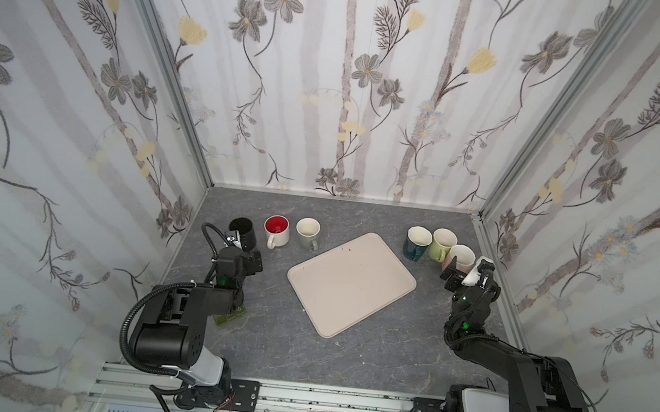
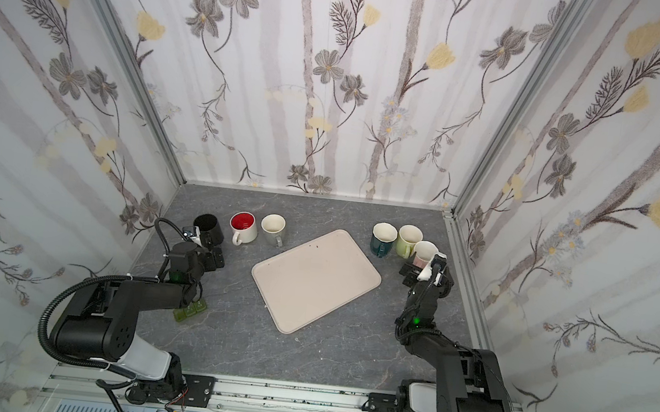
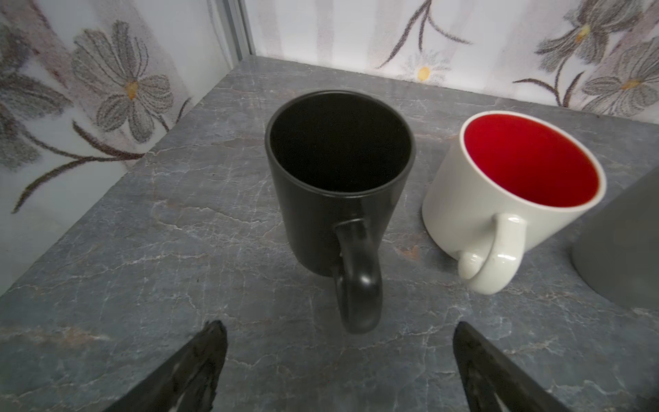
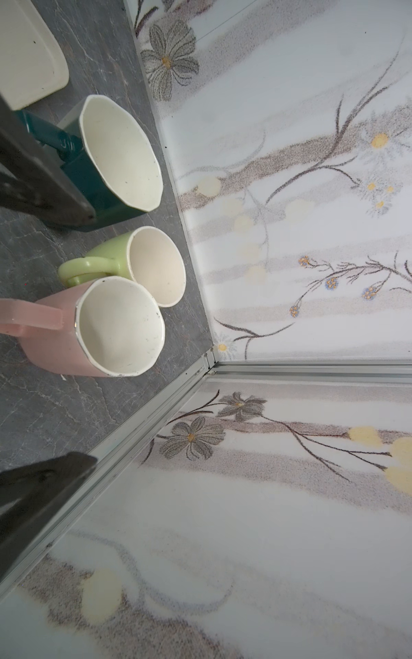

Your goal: Turn the mug right side up

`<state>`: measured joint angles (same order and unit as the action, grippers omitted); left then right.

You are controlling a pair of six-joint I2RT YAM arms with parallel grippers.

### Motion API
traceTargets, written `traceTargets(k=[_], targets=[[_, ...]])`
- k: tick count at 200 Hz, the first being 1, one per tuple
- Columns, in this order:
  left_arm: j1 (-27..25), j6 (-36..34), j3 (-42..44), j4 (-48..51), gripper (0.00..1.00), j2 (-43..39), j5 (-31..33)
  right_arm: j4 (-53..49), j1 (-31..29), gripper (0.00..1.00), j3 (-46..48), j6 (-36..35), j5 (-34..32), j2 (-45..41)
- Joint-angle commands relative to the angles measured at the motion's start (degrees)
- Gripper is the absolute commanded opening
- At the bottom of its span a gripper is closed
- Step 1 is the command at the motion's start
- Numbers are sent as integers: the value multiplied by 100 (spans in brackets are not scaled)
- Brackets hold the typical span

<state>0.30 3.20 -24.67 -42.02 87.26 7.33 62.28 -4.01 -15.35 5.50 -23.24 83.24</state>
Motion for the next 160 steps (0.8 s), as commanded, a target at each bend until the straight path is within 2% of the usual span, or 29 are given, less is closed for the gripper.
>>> traceTargets(k=[1,31,77,89,101,114,127,145,160], targets=[[14,-16,-6,-362,100,27,-137,190,-7,100,-56,-92,68,30],[5,-149,189,-907,100,238,-432,231,5,100,-29,-118,172,25],[8,-142,180,-853,100,238,-458,499,39,100,105,-193,476,36],[6,-145,181,-865,100,238,-452,615,38,100,216,-266,728,53],[6,-152,181,-866,100,232,-441,1893,20,100,570,-398,810,461],[-5,-162,196,-901,100,240,-435,1054,5,100,450,-281,650,114],[-21,-180,216,-942,100,248,-418,1842,1,100,617,-344,619,374],[-60,-209,217,-947,100,252,-355,1392,1,100,526,-285,578,217],[-104,-239,216,-957,100,247,-274,1655,3,100,589,-309,583,297]])
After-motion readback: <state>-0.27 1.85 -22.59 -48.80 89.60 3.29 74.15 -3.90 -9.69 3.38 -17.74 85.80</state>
